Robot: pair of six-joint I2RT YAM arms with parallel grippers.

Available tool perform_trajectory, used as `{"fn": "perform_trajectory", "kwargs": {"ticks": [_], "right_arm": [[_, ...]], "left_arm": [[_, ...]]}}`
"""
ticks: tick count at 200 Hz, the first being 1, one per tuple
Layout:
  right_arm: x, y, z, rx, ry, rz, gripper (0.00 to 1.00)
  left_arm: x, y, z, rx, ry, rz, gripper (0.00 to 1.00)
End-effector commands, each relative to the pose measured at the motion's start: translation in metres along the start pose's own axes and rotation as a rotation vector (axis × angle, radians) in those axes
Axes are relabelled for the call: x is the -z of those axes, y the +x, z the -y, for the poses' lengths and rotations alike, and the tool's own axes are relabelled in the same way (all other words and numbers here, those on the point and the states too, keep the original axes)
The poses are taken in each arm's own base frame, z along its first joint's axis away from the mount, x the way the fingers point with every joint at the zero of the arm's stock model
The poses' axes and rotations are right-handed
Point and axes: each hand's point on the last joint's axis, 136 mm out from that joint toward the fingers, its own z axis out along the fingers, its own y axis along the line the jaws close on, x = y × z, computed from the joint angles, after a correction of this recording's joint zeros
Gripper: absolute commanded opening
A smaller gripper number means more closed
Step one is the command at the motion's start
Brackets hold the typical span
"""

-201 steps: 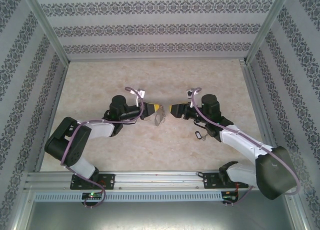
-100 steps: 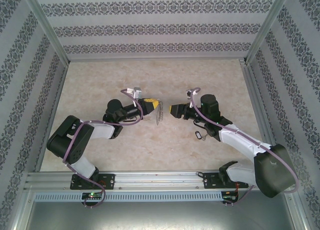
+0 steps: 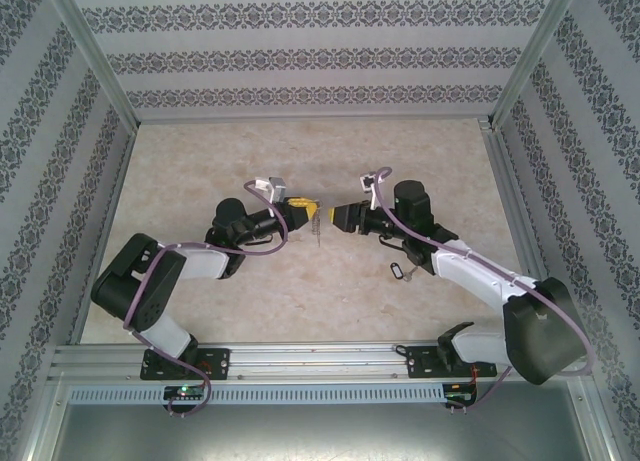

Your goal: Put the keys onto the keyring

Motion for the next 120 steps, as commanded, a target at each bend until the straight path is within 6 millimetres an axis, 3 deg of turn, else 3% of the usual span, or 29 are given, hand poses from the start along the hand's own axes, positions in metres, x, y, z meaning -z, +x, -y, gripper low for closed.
{"fn": "perform_trajectory", "kwargs": {"ticks": [1, 52, 120], "right_arm": [[-0.005, -0.009, -0.014, 0.056, -0.053, 0.005, 0.51], [-0.011, -0.007, -0.016, 0.08, -0.091, -0.017, 0.42], [-0.014, 0.003, -0.024, 0.092, -0.14, -0.063, 0.39]], "left_arm": [[-0.001, -0.002, 0.011, -0.101, 0.007, -0.016, 0.0], [-0.004, 0.004, 0.019, -0.143, 0.017, -0.088, 0.0], [-0.006, 0.009, 0.021, -0.128, 0.029, -0.104, 0.0]]}}
